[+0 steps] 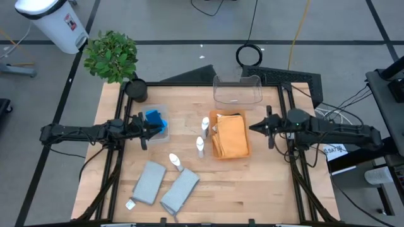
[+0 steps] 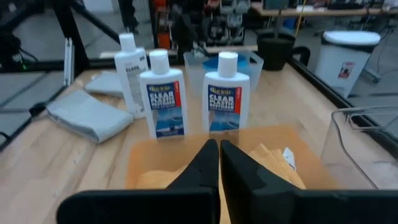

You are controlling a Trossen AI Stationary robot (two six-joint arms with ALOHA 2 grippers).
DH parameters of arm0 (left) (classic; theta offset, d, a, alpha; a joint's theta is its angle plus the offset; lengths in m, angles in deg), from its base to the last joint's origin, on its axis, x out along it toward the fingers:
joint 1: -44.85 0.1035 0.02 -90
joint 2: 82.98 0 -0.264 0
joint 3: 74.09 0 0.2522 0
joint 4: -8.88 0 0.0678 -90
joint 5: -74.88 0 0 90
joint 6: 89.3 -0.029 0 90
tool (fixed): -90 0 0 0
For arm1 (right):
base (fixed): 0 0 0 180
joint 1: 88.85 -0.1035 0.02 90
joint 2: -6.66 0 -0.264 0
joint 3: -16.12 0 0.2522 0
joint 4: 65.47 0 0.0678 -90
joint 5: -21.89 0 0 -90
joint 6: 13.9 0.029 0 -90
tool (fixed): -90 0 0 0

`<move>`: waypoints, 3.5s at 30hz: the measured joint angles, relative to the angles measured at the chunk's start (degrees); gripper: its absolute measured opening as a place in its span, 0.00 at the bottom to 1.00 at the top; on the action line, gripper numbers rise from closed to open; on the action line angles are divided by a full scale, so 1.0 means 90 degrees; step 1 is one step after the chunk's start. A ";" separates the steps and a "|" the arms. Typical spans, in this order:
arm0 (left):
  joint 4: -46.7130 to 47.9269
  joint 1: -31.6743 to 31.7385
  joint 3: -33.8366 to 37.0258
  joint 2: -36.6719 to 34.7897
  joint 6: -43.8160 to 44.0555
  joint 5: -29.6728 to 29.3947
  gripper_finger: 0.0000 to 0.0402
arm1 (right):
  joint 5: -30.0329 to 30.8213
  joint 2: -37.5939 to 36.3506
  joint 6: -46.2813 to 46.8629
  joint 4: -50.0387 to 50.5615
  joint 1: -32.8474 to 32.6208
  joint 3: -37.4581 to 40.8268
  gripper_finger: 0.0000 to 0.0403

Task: Pick & Place Kitchen Items
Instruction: Put the gray microfiber cloth into the orange bin

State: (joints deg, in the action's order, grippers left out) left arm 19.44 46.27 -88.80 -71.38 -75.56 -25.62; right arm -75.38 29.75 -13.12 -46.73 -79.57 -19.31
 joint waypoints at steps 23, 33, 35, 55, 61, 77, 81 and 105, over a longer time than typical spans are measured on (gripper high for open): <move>0.0000 0.0000 0.0000 0.0000 0.0000 0.0000 0.27 | 0.0177 -0.2558 -0.0309 -0.0793 0.0000 0.1811 0.00; -0.0003 0.0000 0.0000 0.0000 0.0000 0.0000 0.27 | -0.0199 -0.2532 -0.0323 -0.1171 -0.0002 0.2017 0.00; -0.0045 0.0000 0.0000 0.0002 0.0002 0.0000 0.27 | -0.0202 -0.2530 -0.0326 -0.1146 -0.0002 0.2020 0.00; -0.0768 -0.0005 0.0000 0.0002 0.2655 0.1374 0.27 | -0.0201 -0.2530 -0.0328 -0.1150 -0.0002 0.2035 0.00; -0.1065 -0.0006 -0.0583 0.0005 0.3304 0.2320 0.34 | -0.0199 -0.2530 -0.0328 -0.1153 -0.0002 0.2039 0.00; 0.2770 -0.1260 -0.3135 0.2631 0.2900 0.3324 0.78 | -0.0199 -0.2527 -0.0328 -0.1153 -0.0002 0.2039 0.00; 0.2872 -0.1715 -0.3084 0.3307 0.3222 0.3379 0.73 | -0.0199 -0.2527 -0.0328 -0.1153 0.0000 0.2039 0.00; 0.3140 -0.2344 -0.3077 0.6333 0.1225 0.2434 0.60 | -0.0199 -0.2527 -0.0328 -0.1152 -0.0001 0.2044 0.00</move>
State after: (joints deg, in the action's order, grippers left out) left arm 47.70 25.17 -116.50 -14.39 -64.54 -3.71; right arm -77.17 7.00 -16.07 -57.10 -79.58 -0.91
